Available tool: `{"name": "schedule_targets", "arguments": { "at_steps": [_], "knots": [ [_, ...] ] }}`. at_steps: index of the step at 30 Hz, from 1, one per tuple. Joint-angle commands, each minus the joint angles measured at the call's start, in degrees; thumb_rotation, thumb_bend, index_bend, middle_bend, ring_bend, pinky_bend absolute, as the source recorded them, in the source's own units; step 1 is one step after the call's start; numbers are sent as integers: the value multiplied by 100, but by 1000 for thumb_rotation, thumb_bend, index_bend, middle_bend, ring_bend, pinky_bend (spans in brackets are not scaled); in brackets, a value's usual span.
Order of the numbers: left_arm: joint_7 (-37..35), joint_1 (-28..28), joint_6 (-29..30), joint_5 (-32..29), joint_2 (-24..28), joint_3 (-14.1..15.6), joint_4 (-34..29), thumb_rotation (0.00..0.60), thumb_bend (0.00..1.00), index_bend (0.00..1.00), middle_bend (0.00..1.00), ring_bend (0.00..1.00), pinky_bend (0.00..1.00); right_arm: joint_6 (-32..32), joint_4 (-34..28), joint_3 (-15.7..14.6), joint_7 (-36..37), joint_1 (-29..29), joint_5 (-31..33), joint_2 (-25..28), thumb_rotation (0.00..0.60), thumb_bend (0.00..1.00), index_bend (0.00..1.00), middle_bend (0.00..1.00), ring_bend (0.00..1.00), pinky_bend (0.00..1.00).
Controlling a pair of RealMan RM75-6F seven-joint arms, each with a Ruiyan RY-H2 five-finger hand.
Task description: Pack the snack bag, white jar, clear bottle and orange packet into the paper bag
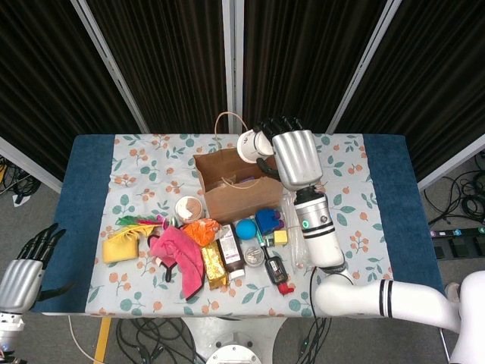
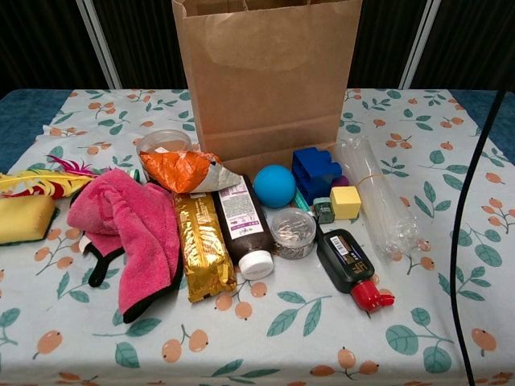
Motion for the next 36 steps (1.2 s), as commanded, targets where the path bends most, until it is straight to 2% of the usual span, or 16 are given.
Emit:
{"name": "schedule_targets", "arguments": {
  "at_steps": [1, 4, 7, 15, 18, 21, 25, 29, 33, 36],
  "knots": [
    [-32, 9, 8, -16, -1, -8, 26, 600, 2, 89, 101, 72, 152, -118, 114, -106, 142, 64, 106, -144, 600, 84, 346, 382, 233, 242],
    [-62, 14, 7, -29, 1, -12, 55, 600, 2, 89, 101, 72, 152, -202, 157, -150, 269, 71, 90, -153, 600, 1, 246, 313, 160, 165],
    [-89, 10, -3, -33, 5, -16, 66, 600, 3, 89, 101, 72, 152, -157, 165, -154, 383, 53, -31, -125, 600, 0, 208, 287, 136, 140],
    [-43, -10, -18, 20, -25, -2, 46, 600, 2, 89, 100, 72, 152, 91, -156, -56, 645, -164, -344, 266, 600, 0, 196, 275, 130, 134],
    [-30, -25, -41, 29, -36, 0, 41, 600, 2, 89, 100, 72, 152, 275, -361, -88, 925, -398, -779, 576, 600, 0, 196, 277, 130, 134],
    [-16, -47, -60, 48, -53, -1, 34, 600, 2, 89, 101, 72, 152, 309, -634, -248, 1333, -749, -1277, 1077, 600, 0, 196, 278, 133, 134],
    [11, -83, -108, 65, -99, -1, 23, 600, 2, 89, 101, 72, 152, 129, -891, -814, 1854, -1330, -2083, 1952, 600, 0, 195, 283, 139, 132],
    [98, -121, -144, 119, -162, 16, 0, 600, 2, 89, 101, 72, 152, 11, -765, -1620, 2380, -1893, -3103, 2647, 600, 0, 195, 290, 140, 132],
    [206, -132, -147, 157, -208, 31, -43, 600, 2, 89, 100, 72, 152, -16, -325, -2344, 2904, -2290, -3915, 2824, 600, 0, 195, 301, 142, 140],
    [303, -143, -152, 181, -228, 40, -79, 600, 2, 89, 100, 72, 152, -126, 270, -2822, 3122, -2443, -4490, 2768, 600, 0, 195, 302, 142, 141]
  ]
}}
